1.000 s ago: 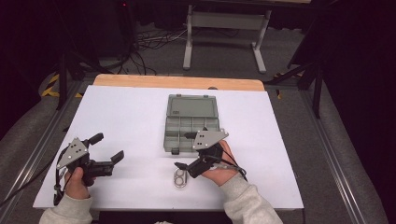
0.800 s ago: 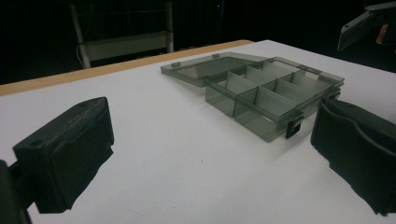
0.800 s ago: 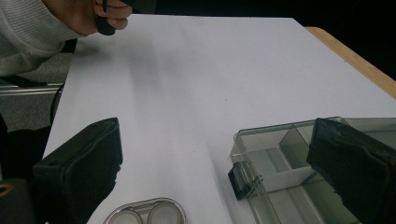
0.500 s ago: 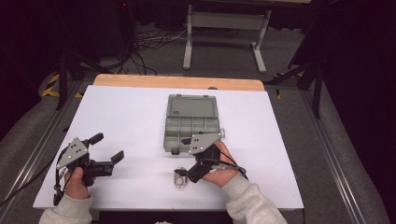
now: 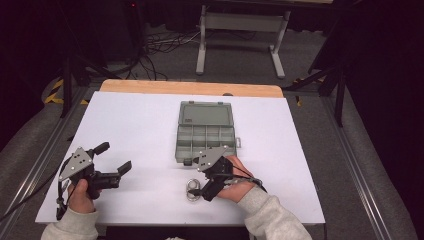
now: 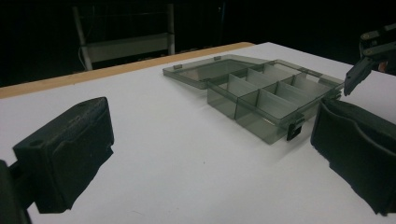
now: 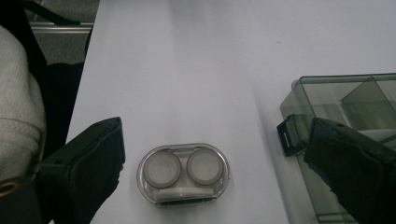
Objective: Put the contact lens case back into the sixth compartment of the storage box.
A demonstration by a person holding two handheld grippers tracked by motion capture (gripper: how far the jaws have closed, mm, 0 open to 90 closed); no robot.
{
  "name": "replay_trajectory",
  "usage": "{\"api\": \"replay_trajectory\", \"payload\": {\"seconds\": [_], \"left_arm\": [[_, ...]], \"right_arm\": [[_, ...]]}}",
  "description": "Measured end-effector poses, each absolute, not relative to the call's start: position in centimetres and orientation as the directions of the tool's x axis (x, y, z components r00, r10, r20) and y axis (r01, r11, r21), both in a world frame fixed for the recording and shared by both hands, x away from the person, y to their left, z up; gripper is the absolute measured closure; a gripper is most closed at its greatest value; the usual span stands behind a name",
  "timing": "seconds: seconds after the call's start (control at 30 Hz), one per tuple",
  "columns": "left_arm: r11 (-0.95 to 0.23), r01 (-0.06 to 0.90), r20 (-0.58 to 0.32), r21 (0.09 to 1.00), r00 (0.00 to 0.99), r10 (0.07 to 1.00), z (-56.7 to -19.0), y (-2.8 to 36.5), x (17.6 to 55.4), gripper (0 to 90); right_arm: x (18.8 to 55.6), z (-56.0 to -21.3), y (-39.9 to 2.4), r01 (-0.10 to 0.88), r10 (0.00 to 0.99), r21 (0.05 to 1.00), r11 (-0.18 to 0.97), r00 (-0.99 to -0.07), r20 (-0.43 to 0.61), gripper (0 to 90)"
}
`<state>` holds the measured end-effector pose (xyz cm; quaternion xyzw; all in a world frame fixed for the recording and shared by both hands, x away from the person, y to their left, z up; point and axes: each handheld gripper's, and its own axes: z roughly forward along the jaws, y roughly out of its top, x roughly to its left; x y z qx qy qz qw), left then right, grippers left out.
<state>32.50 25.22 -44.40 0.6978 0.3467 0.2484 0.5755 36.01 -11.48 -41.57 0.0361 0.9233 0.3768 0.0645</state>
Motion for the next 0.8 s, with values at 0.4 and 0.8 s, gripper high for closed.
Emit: {"api": "replay_trajectory", "payload": {"seconds": [0.4,0.8], "left_arm": [[-0.093,0.194,-0.053,0.977,0.635,0.771,-44.4,25.3,32.5,0.2],[-0.1,0.203,-0.055,0.974,0.641,0.765,-44.4,25.3,32.6,0.1]], "right_arm": [[35.8,-42.5,-10.8,0.025,0.077,0.628,0.778,-0.996,-0.055,6.1],[35.8,-43.3,-10.3,0.026,0.055,0.573,0.819,-0.998,-0.033,8.1]]}}
